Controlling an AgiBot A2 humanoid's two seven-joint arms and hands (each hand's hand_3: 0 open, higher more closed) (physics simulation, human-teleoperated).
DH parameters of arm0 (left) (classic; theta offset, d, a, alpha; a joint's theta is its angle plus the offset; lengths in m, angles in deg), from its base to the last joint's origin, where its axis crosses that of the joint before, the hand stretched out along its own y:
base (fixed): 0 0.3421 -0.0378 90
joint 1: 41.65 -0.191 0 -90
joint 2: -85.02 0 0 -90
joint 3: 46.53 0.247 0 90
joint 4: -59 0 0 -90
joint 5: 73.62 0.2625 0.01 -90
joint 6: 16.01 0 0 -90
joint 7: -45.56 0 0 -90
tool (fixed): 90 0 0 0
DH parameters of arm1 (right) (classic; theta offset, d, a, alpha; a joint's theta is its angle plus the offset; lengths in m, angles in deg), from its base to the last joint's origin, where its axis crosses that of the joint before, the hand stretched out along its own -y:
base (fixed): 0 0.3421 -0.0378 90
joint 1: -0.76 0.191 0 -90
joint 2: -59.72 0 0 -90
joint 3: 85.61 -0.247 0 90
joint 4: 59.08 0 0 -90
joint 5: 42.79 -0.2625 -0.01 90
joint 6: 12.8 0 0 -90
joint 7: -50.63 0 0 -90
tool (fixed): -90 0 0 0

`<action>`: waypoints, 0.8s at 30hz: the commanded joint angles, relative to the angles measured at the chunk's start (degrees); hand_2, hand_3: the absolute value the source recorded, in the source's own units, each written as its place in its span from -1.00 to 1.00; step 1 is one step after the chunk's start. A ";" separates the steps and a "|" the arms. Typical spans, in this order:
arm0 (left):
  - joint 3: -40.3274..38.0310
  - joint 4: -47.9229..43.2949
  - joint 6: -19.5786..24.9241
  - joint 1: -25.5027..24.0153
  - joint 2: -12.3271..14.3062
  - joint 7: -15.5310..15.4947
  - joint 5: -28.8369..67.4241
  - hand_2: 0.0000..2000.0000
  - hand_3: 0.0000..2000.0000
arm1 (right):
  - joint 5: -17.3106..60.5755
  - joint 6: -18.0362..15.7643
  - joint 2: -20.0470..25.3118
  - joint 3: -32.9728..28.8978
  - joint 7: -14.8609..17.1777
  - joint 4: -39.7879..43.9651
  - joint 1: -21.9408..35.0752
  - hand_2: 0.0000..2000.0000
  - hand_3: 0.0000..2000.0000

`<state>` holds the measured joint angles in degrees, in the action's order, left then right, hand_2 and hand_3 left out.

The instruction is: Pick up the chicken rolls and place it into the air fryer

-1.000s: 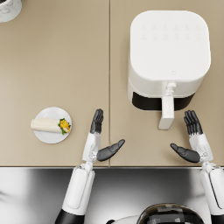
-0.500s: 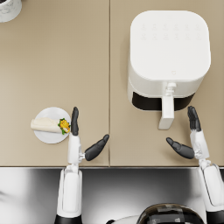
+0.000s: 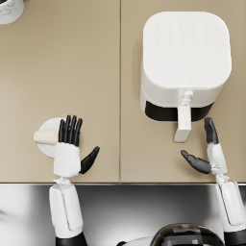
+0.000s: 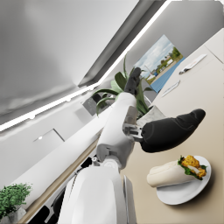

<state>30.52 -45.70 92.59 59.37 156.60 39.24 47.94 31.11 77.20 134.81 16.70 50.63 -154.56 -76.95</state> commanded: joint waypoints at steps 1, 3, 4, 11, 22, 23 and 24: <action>-3.26 0.69 2.38 1.43 -0.56 -0.87 2.60 -1.00 -1.00 | 0.00 0.00 0.32 0.02 0.00 0.47 0.42 -1.00 -1.00; -4.02 1.15 5.17 1.59 -0.63 -2.00 7.80 -1.00 -1.00 | 0.00 0.00 0.64 0.10 0.00 1.02 0.50 -1.00 -1.00; -4.39 1.38 6.17 1.68 -0.66 -2.31 10.40 -1.00 -1.00 | 0.00 0.00 0.73 0.05 0.00 1.16 0.41 -1.00 -1.00; -5.61 5.01 8.32 3.98 -1.66 -3.12 28.64 -1.00 -1.00 | 0.00 0.00 1.58 -0.63 0.00 2.58 0.25 -1.00 -1.00; -1.44 16.31 8.48 5.58 -1.63 -3.63 53.71 -1.00 -1.00 | -0.01 0.00 3.12 -1.46 0.00 3.23 0.78 -1.00 -1.00; -1.34 17.20 8.46 5.92 -1.64 -3.81 54.40 -1.00 -1.00 | -0.01 0.00 3.20 -1.50 0.00 3.38 0.71 -1.00 -1.00; -1.09 18.48 8.53 6.40 -1.65 -3.83 54.90 -1.00 -1.00 | -0.01 0.00 3.31 -1.60 0.00 3.38 0.69 -1.00 -1.00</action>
<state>28.84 -29.69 101.17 64.15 155.25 35.34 103.19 31.10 77.20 138.00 15.38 50.63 -150.95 -76.88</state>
